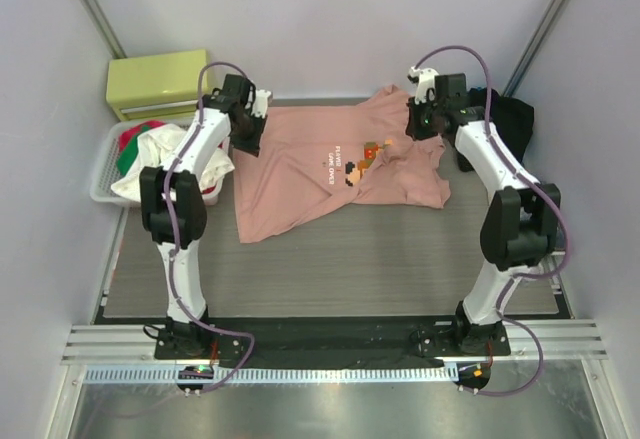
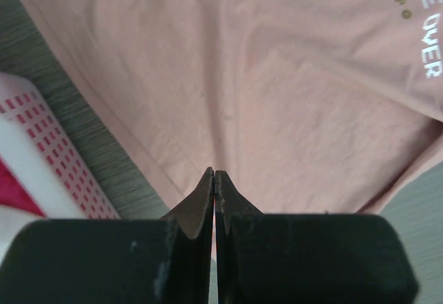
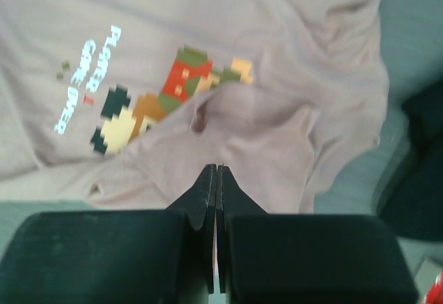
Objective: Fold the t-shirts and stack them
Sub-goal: Fold the flattened tshirt in 1/3 of the way
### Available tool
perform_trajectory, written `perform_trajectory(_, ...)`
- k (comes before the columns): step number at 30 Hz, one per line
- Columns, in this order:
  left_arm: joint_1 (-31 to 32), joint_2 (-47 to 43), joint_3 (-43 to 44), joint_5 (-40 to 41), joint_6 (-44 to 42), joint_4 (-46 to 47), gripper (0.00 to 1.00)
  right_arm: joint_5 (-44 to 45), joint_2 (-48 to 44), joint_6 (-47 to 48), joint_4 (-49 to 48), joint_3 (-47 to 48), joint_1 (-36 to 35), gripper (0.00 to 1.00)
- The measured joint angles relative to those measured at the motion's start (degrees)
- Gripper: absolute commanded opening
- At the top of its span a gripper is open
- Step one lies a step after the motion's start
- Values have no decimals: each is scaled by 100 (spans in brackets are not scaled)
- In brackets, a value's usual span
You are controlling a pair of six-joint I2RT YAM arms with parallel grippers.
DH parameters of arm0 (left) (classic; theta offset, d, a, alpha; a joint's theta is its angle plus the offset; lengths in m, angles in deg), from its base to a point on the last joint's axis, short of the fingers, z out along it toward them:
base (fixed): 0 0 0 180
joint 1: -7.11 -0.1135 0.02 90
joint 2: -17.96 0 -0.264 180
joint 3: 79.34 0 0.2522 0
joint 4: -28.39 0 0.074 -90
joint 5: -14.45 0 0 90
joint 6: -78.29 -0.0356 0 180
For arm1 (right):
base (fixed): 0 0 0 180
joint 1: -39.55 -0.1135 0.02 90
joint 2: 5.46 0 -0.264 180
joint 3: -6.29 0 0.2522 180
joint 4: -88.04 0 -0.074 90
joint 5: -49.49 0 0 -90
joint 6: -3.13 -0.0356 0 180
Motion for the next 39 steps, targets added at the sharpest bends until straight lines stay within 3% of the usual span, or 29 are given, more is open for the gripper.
perform_trajectory(8, -13, 1305, 1008, 15, -7, -605, 0, -118, 1692, -22, 411, 1596, -96, 1)
perform_trajectory(20, -352, 2164, 1600, -50, -22, -811, 0, -4, 2970, -105, 636, 1869, -254, 1)
perform_trajectory(29, -437, 1873, 763, -317, -20, -393, 0, -11, 2815, -125, 129, 1331, -286, 1)
perform_trajectory(39, -413, 529, -1552, -579, -98, 9, 0, -291, 1390, -144, -404, -879, -295, 1)
